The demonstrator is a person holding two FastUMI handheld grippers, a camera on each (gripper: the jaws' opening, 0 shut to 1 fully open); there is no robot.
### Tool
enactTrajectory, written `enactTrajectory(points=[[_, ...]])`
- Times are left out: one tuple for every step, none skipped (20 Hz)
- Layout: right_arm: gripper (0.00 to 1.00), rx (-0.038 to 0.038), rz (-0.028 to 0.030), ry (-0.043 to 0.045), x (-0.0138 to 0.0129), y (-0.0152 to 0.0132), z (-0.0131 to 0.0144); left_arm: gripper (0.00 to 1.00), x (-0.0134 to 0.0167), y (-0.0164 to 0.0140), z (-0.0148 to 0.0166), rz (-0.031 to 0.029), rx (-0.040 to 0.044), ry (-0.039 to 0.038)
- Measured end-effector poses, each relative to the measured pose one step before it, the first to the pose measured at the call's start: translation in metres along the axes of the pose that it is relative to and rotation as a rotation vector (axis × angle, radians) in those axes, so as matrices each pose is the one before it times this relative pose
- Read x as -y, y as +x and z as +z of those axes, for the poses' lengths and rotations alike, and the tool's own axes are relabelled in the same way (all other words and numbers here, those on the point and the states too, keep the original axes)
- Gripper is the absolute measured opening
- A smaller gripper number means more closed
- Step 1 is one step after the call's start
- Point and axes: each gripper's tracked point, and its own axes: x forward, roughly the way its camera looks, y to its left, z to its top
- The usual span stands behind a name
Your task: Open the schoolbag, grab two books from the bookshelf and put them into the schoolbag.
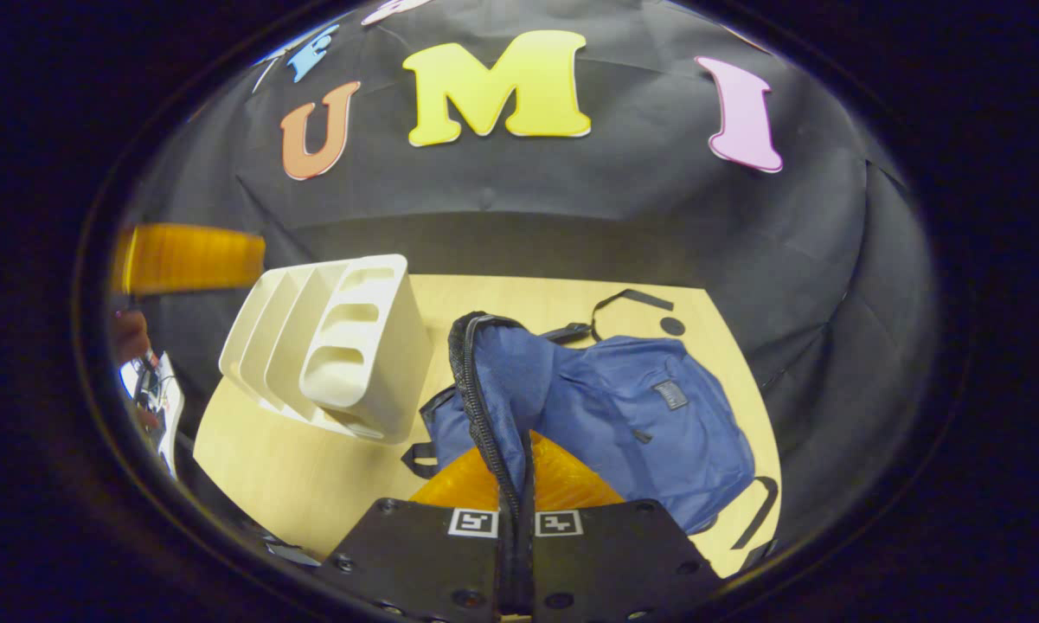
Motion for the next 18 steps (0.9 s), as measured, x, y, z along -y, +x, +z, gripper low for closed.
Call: enactTrajectory(points=[[0.01,-0.01107,0.00275,-0.00775,-0.00588,0.0042,-0.00514,0.98,-0.00696,-0.00724,0.01056,0.02075,0.03686,-0.00171],[0.01,-0.00937,0.0024,-0.00354,-0.00538,0.00511,-0.00432,0.98,-0.0098,-0.01115,0.00938,0.01899,0.03327,-0.00441],[0.01,-0.00829,0.00366,0.00006,-0.00378,0.00057,-0.00138,0.98,-0.01035,-0.0074,0.00748,0.0151,0.0266,-0.00432],[0.01,-0.01078,0.00199,0.00358,-0.00508,0.00497,-0.00475,0.98,-0.00925,-0.00636,0.00546,0.01417,0.02024,-0.00563],[0.01,-0.01101,0.00686,0.00559,-0.00567,0.00606,-0.00514,0.98,-0.00814,-0.00508,0.0041,0.00732,0.01722,-0.0044],[0.03,-0.01634,0.00595,0.00732,-0.0058,0.0072,-0.0059,0.98,-0.00532,-0.00118,0.00209,0.00835,0.0153,-0.00459],[0.04,-0.01088,0.00663,0.00736,-0.00626,0.00613,-0.00809,0.98,-0.00535,-0.0025,0.00208,0.00783,0.01282,-0.00429],[0.04,-0.01503,0.0027,0.00168,-0.00429,0.00523,-0.00644,0.98,-0.00595,-0.0034,0.00234,0.0082,0.01049,-0.00288],[0.09,-0.00844,-0.00287,-0.00185,-0.00475,0.00743,-0.00415,0.98,-0.00627,-0.00335,0.00242,0.00644,0.00895,-0.00519],[0.09,-0.00326,0.00517,-0.00142,-0.00455,0.00535,-0.0032,0.98,-0.00567,-0.00352,0.00259,0.00708,0.01067,-0.00293],[0.1,-0.00955,0.00093,0.00179,-0.00346,0.00675,-0.00435,0.98,-0.00647,-0.00392,0.00187,0.00784,0.00724,-0.00334],[0.19,-0.00747,0.00056,0.00152,-0.00254,0.00455,-0.00373,0.98,-0.0052,-0.00262,0.00089,0.00658,0.00609,-0.00111],[0.22,-0.00507,0.00013,0.00057,-0.00266,0.00541,-0.00312,0.98,-0.00459,-0.00288,0.00037,0.00742,0.00255,-0.0019],[0.28,-0.00693,0.00519,0.0012,-0.00354,0.00453,-0.00286,0.98,-0.0045,-0.00232,0.00031,0.00572,0.00319,-0.00038],[0.32,-0.00838,0.00407,0.00026,-0.0035,0.00364,-0.00346,0.98,-0.0039,-0.00186,0.00113,0.00443,0.00404,-0.00255],[0.4,-0.00408,0.00206,-0.00052,-0.00252,0.00338,-0.00208,0.98,-0.00283,-0.00194,0.00109,0.00402,0.00448,-0.00214],[0.38,-0.00378,0.00584,0.00114,-0.0017,0.00162,-0.00255,0.98,-0.00272,-0.00038,0.00107,0.00278,0.00337,-0.00084],[0.56,-0.00391,0.01747,0.00164,-0.00674,0.0006,-0.00075,0.98,-0.00257,-0.00131,0.0006,0.00467,0.00153,-0.0014]])
